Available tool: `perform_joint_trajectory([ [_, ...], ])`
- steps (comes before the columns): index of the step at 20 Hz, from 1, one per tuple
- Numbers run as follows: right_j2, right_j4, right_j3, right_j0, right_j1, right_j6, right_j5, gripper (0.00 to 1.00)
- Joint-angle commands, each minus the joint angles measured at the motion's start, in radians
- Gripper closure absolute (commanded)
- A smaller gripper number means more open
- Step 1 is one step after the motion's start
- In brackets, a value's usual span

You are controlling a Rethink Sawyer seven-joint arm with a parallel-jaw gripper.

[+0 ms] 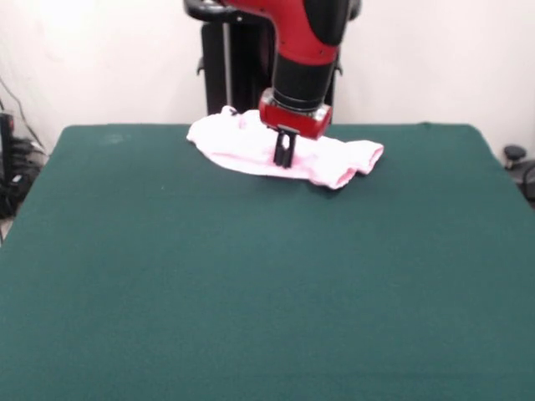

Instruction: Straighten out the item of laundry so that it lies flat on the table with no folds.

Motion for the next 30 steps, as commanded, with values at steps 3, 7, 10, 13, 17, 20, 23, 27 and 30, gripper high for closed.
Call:
perform_joint_trajectory([
  [3, 0.110, 0.006, 0.009, 0.026, -0.013, 0.155, 0.083, 1.00],
  [7, 0.138, 0.004, -0.005, 0.005, 0.026, 0.146, 0.083, 1.00],
  [10, 0.116, 0.016, -0.025, 0.030, 0.038, 0.141, 0.110, 1.00],
  [13, 0.124, 0.020, -0.036, 0.024, 0.068, 0.144, 0.103, 1.00],
  [17, 0.141, 0.009, -0.049, 0.008, 0.130, 0.143, 0.055, 1.00],
  [20, 0.148, 0.005, -0.060, 0.006, 0.164, 0.175, -0.051, 1.00],
  [23, 0.181, -0.020, -0.070, -0.019, 0.216, 0.230, -0.218, 1.00],
  [27, 0.154, -0.031, -0.072, 0.021, 0.237, 0.303, -0.413, 1.00],
  [30, 0.145, -0.027, -0.081, 0.034, 0.245, 0.322, -0.496, 1.00],
])
